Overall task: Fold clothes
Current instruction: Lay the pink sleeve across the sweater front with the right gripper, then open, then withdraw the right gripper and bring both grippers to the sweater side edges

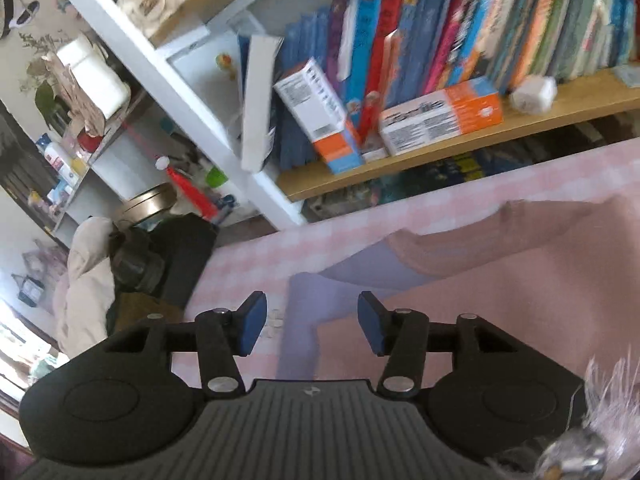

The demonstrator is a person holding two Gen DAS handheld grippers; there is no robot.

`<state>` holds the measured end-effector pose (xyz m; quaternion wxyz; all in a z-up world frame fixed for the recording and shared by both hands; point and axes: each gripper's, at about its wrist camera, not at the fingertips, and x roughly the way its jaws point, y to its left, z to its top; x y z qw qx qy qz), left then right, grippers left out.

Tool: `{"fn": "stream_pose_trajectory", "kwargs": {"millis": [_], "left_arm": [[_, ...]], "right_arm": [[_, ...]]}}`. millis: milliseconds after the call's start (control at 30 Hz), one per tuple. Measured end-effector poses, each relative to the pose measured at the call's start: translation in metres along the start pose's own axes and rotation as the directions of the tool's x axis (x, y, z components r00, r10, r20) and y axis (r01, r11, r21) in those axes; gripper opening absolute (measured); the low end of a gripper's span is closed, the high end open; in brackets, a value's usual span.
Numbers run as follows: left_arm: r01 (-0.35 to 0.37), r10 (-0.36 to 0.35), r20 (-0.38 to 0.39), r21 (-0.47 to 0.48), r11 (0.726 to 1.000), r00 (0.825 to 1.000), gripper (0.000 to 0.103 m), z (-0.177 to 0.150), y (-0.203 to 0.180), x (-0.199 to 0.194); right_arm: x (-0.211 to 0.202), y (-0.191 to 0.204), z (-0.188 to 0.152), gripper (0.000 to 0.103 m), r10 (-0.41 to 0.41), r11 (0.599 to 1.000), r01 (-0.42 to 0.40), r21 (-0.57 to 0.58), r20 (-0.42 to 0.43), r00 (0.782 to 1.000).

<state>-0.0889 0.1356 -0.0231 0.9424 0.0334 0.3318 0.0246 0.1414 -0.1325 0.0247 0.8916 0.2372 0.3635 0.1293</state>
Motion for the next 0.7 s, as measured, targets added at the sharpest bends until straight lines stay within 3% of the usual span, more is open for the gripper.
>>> {"fn": "stream_pose_trajectory", "kwargs": {"millis": [300, 500, 700], "left_arm": [[0.086, -0.086, 0.011, -0.023, 0.996, 0.996, 0.094, 0.008, -0.012, 0.014], [0.110, -0.114, -0.054, -0.072, 0.991, 0.992, 0.094, 0.007, -0.010, 0.031], [0.115, -0.127, -0.111, -0.110, 0.987, 0.986, 0.094, 0.004, -0.009, 0.041]], "right_arm": [[-0.056, -0.060, -0.037, 0.044, -0.212, 0.977, 0.212, -0.017, -0.024, 0.977], [-0.099, -0.079, -0.086, 0.044, -0.326, 0.942, 0.320, -0.104, -0.046, 0.944], [-0.148, -0.095, -0.127, 0.044, -0.445, 0.888, 0.438, -0.143, -0.020, 0.895]]}}
